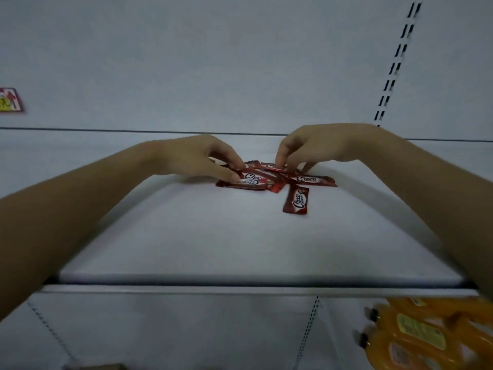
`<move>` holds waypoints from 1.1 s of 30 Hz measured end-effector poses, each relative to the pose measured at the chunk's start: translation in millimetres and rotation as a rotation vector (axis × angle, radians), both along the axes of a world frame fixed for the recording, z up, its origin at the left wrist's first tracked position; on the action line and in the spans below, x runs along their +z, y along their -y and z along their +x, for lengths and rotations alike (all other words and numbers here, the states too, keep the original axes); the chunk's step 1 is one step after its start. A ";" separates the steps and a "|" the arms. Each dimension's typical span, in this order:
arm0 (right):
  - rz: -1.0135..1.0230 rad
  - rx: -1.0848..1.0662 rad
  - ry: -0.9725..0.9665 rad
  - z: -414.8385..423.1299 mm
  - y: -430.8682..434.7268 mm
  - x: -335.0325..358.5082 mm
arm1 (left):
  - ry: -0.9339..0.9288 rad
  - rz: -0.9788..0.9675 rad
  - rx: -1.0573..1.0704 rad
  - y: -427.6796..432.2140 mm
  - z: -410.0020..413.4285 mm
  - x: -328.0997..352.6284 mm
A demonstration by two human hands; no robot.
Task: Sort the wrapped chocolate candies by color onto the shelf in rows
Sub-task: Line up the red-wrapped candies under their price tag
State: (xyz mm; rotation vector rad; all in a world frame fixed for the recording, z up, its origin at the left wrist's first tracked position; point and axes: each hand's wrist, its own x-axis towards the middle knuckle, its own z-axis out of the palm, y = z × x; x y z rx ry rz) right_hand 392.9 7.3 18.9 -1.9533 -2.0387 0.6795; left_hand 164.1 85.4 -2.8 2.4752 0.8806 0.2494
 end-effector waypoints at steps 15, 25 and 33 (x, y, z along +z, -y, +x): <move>-0.030 -0.324 -0.191 -21.9 -0.7 -11.0 | 0.135 -0.131 0.153 10.4 23.1 -2.8; 0.020 -0.068 -0.435 3.8 42.9 31.0 | 0.479 -0.278 0.113 0.1 0.3 9.2; -0.233 -0.035 0.231 0.6 63.1 27.8 | 0.136 -0.108 -0.012 7.9 -7.1 9.7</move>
